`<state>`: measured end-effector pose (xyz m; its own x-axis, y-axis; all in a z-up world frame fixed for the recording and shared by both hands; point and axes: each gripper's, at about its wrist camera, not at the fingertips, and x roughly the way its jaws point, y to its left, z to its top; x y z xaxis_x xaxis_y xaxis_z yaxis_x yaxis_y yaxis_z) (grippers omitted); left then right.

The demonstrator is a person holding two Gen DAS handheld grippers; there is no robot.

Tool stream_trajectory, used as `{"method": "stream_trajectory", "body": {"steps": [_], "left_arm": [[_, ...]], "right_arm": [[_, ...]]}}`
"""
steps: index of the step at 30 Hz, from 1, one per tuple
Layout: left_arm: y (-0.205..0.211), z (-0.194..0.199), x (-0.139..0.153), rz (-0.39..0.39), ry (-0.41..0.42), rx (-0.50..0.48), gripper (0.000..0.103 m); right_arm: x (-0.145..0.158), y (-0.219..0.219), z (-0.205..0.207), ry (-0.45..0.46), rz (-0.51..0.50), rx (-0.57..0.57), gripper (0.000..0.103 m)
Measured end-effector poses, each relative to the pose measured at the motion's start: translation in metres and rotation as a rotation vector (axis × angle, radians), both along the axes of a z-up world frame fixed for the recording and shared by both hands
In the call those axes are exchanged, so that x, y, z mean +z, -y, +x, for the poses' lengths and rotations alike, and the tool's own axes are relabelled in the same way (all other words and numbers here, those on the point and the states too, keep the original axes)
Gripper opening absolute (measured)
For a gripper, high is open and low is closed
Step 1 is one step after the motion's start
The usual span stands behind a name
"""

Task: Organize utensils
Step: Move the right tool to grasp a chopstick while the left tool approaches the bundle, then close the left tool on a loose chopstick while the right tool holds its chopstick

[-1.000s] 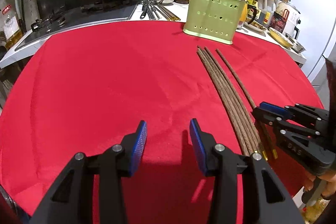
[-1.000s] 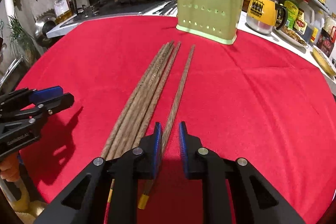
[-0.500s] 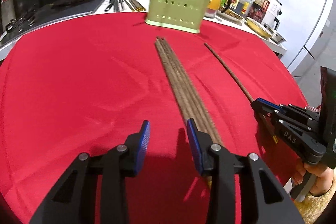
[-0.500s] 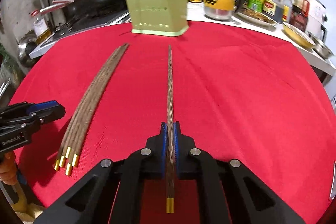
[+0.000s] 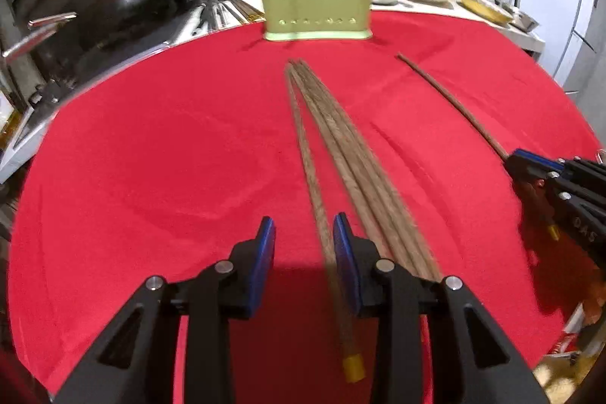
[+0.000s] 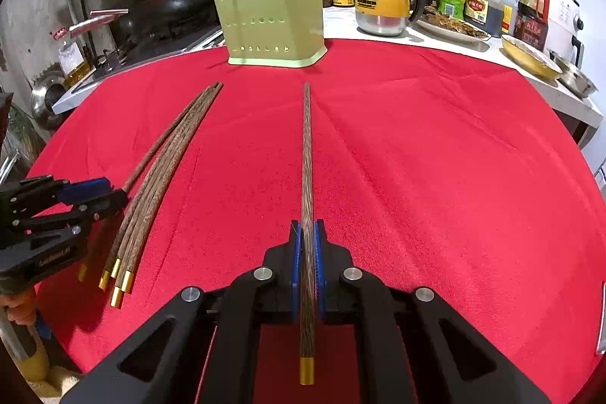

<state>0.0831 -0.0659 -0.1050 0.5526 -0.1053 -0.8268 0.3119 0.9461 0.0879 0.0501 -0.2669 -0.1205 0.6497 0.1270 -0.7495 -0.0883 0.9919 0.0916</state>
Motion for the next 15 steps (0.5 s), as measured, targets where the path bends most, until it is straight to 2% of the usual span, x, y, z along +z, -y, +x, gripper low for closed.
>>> {"method": "stream_trajectory", "body": {"steps": [4, 9, 11, 15], "left_arm": [[-0.032, 0.005, 0.006, -0.117, -0.016, 0.035, 0.032], [-0.052, -0.008, 0.008, -0.213, -0.038, -0.009, 0.032], [-0.052, -0.018, 0.007, -0.223, -0.044, -0.027, 0.032], [-0.04, -0.037, 0.001, -0.181, -0.017, -0.062, 0.032]], "right_arm": [[0.002, 0.002, -0.002, 0.005, 0.007, -0.005, 0.008], [0.001, 0.004, -0.004, -0.009, 0.023, 0.003, 0.01], [0.0, 0.003, -0.006, -0.012, 0.022, 0.008, 0.014], [0.0, -0.002, -0.012, -0.009, 0.009, 0.016, 0.02]]}}
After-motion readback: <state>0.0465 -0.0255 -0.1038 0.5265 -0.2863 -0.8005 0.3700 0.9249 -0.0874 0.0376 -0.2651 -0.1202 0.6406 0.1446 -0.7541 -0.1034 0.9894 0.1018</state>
